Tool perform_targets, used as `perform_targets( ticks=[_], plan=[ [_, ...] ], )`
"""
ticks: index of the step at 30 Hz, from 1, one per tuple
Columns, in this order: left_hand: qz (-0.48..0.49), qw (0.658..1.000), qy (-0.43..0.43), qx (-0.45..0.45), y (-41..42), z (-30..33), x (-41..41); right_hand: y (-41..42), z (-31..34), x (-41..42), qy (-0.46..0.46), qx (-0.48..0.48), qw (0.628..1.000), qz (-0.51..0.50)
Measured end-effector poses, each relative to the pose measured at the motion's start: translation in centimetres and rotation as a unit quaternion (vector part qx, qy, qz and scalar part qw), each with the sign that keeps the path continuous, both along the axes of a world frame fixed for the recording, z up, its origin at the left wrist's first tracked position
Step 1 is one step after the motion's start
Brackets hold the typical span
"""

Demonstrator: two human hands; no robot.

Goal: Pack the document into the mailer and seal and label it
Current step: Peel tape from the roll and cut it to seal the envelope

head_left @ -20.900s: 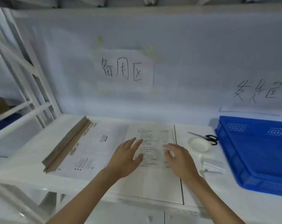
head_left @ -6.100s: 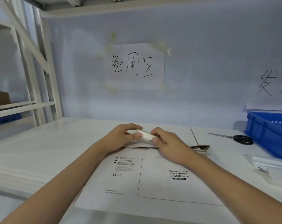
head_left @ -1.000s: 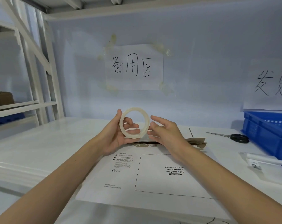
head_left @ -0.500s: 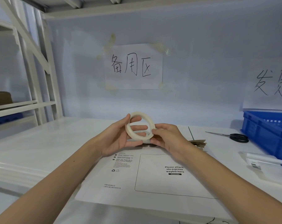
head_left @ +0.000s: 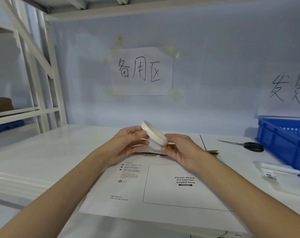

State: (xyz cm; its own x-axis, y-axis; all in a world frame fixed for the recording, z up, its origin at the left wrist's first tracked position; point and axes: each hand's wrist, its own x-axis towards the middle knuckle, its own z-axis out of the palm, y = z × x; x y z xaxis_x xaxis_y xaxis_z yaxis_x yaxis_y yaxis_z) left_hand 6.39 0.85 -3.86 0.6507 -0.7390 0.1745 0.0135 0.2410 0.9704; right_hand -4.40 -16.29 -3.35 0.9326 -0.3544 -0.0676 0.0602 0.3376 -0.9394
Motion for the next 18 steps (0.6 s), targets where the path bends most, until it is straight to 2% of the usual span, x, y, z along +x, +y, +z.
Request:
perform_targets(
  ticks=[8,14,18],
  plan=[
    [0.013,1.0,-0.002,-0.007,0.0,0.1,-0.08,0.07,-0.1,0.21,-0.004,-0.015,1.0,0.015],
    [0.061,0.998,0.025,-0.015,-0.27,0.31,0.06,-0.14,-0.43,0.38,-0.011,-0.03,0.999,0.023],
    [0.101,0.995,0.003,0.021,-0.21,0.47,0.24,-0.02,-0.56,0.46,-0.019,-0.094,0.995,0.029]
  ],
)
